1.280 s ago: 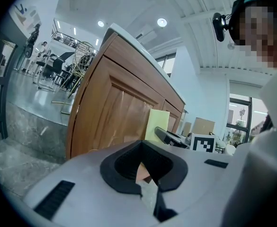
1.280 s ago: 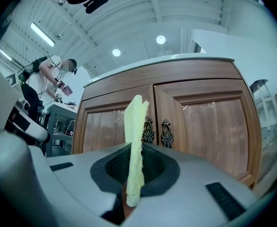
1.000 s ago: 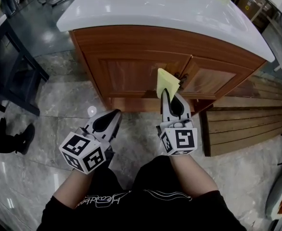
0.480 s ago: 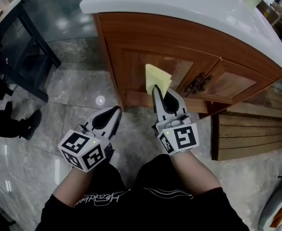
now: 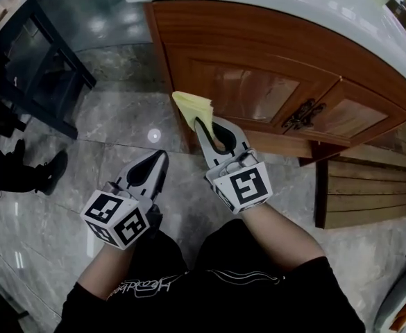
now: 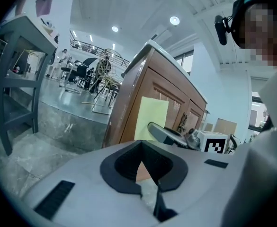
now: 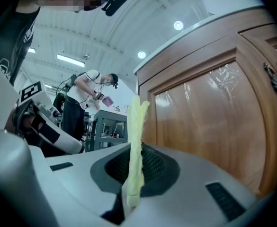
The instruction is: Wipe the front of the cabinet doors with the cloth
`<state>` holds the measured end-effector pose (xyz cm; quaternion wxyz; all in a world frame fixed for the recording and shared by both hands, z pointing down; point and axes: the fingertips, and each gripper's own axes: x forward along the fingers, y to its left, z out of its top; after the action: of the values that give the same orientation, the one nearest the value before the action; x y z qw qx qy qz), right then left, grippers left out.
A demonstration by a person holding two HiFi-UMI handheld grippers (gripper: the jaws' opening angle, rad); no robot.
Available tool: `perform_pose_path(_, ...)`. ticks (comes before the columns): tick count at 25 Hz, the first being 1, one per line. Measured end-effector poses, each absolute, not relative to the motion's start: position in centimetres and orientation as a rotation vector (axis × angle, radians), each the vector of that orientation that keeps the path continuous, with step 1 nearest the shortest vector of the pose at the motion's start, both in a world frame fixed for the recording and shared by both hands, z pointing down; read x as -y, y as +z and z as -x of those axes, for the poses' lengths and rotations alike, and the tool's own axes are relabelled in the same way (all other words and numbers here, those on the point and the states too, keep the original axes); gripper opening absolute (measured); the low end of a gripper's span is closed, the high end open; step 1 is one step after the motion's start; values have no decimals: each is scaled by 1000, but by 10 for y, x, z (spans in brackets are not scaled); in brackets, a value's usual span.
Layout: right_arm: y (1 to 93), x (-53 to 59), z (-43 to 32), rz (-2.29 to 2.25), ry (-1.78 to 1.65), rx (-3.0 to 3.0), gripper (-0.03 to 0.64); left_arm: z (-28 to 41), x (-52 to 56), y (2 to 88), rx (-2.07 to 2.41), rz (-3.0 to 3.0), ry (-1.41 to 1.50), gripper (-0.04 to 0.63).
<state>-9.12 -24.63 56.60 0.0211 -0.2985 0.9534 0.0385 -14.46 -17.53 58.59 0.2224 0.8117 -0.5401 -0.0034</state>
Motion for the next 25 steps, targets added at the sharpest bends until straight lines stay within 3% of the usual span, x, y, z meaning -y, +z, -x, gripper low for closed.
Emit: perform_pose_path(25,630,273,110,1093,64,-3041,40,169,162,583,1540,-2199,-19,6)
